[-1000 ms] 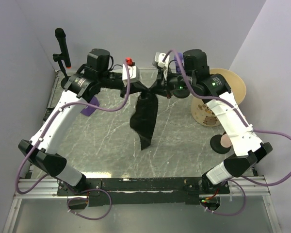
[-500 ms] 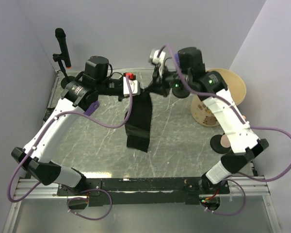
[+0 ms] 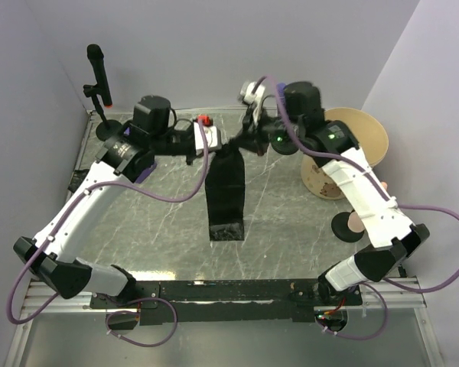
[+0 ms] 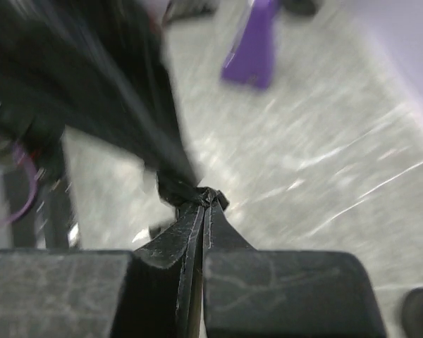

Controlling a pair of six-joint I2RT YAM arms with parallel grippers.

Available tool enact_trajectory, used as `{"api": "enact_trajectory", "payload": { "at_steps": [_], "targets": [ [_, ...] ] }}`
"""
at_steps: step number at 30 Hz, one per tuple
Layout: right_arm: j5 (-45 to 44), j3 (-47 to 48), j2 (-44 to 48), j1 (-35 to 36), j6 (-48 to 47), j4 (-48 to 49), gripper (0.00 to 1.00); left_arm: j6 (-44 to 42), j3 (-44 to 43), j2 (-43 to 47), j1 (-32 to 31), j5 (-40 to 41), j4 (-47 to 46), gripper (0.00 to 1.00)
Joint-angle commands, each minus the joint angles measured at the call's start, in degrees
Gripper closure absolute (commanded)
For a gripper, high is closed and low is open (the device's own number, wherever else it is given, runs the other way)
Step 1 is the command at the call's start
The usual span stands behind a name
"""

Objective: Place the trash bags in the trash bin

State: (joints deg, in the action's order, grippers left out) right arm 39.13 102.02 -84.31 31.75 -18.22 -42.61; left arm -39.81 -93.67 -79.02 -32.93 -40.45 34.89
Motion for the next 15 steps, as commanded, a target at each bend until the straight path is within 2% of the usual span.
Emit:
{"api": "enact_trajectory", "payload": {
  "at_steps": [1,3,5,7,9,11,13,15],
  "targets": [
    [-4.48,5.39,1.7,-0.72,2.92,4.48,1.0,2.27,3.06,3.7,-0.64,-1.12,-3.15,0.99],
    [-4.69,3.11,0.03,-0.63,4.41,1.06,1.0,5.7,-0.27,3.18,-0.65,-1.3,-6.05,0.99],
    [0.48,1.09,0.28,0.41,5.82,-0.02,1.0,6.85,-2.74,2.12,-0.65,-0.08,-8.43,0.99],
    [2.25,1.16,2.39,2.78,3.56,0.51,1.0,6.5,-1.18,1.86,-0.56,1.76,-10.8,0.99],
    [5.41,3.0,3.19,2.27,4.15,3.47,1.0,4.58,2.33,2.21,-0.56,3.18,-12.04,0.99],
    [3.51,4.06,3.19,1.13,4.16,4.82,1.0,4.39,3.23,2.03,-0.56,2.66,-12.13,0.99],
    [0.35,3.81,1.09,1.04,-0.31,2.02,1.0,8.76,-1.4,0.55,-0.91,0.02,-12.39,0.99],
    [-1.0,4.06,-1.89,0.69,-0.07,-0.53,1.0,12.72,-8.77,-2.34,-1.61,0.1,-12.14,1.0]
  ]
}}
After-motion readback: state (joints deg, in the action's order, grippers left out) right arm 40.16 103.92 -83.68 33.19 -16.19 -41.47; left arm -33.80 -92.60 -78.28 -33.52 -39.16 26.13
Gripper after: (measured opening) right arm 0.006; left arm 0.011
